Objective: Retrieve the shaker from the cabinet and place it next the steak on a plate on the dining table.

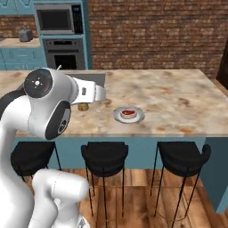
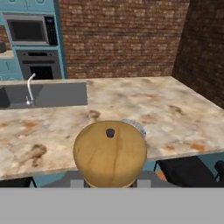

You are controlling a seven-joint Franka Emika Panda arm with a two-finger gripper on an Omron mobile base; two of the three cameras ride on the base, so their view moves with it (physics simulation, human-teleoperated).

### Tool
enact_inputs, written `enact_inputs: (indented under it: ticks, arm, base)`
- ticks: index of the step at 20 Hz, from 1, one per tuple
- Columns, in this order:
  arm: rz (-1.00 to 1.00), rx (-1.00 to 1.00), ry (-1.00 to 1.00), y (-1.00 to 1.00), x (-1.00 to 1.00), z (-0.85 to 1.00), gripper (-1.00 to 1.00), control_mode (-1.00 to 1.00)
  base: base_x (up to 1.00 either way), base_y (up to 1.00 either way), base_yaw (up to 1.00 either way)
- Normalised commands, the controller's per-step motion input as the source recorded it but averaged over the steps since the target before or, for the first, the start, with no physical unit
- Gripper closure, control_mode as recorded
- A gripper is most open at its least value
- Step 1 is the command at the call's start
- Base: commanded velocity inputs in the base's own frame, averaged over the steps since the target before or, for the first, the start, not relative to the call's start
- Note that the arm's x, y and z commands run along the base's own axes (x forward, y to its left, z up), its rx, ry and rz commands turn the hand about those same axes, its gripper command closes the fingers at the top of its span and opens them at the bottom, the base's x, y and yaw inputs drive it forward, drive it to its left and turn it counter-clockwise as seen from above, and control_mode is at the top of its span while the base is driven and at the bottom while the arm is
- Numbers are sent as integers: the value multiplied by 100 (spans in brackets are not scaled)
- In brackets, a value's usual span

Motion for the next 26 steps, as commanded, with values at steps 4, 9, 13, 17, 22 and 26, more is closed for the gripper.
enact_inputs:
  ticks: [4,9,13,17,22,26]
  arm:
    - [0,0,0,0,0,0,100,100]
    - [0,0,0,0,0,0,100,100]
    - [0,0,0,0,0,0,100,100]
    - [0,0,0,0,0,0,100,100]
    - [0,0,0,0,0,0,100,100]
    - [0,0,0,0,0,0,100,100]
  base:
    - [35,-66,38]
    - [41,-60,37]
    - [38,-64,37]
    - [45,-58,36]
    - [66,-42,30]
    - [84,-38,22]
